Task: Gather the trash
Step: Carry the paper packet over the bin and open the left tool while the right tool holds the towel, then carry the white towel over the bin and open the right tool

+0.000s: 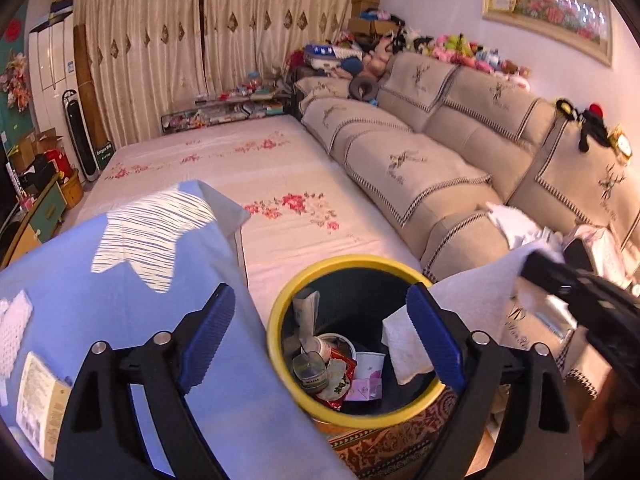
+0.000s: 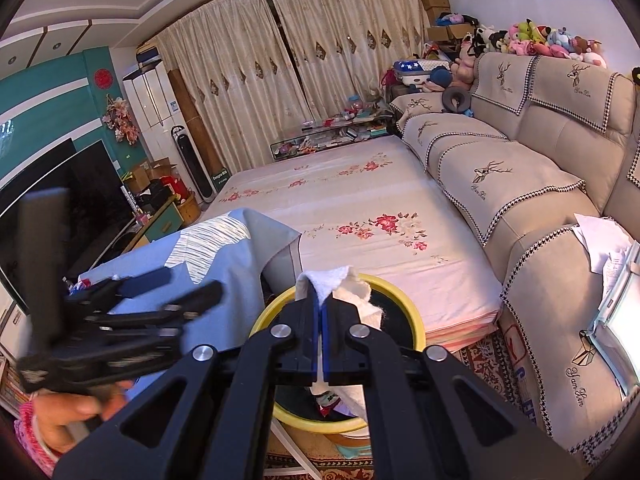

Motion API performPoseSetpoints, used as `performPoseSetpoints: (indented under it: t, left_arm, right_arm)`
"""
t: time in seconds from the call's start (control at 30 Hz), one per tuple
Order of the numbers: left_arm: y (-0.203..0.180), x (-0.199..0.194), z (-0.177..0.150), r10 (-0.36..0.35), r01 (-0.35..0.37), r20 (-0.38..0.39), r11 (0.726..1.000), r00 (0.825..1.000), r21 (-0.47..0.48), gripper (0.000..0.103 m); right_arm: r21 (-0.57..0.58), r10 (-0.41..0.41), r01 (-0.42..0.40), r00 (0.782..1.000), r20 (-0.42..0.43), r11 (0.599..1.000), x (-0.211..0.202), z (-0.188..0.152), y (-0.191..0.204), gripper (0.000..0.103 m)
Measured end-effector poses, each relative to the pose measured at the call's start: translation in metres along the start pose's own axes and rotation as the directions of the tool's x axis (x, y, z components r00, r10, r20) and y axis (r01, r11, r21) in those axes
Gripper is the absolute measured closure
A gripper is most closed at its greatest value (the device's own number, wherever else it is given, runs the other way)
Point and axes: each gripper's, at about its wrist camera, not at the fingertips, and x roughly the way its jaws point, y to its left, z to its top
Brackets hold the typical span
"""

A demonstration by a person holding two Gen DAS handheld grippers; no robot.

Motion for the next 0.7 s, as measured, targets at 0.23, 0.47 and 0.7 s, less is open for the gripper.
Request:
performPoseSetpoints:
  t: [0.23, 0.47, 0.7]
  left_arm:
    - [0.069, -0.108, -0.021, 0.07, -0.06, 0.134, 0.996, 0.989, -0.073, 0.005]
    - [0.158, -0.188, -0.063, 0.242, -0.209, 0.172, 0.959, 0.955, -0.189, 0.005]
    - [0.242, -0.24, -0.112, 0.373, -0.314, 0.144, 0.894, 0.917, -0.319, 0.005]
  right_arm:
    - [-0.013, -0.003, 0.003, 1.0, -0.017, 1.0, 0.004, 0.001, 0.015, 0.102]
    - [-0.028, -0.018, 0.017, 0.999, -0.037, 0.999, 0.012, 0.005, 0.032, 0.102]
    - [-0.039, -0.057, 0.054, 0.995, -0.08, 0.998, 0.036, 0.008, 0.045, 0.102]
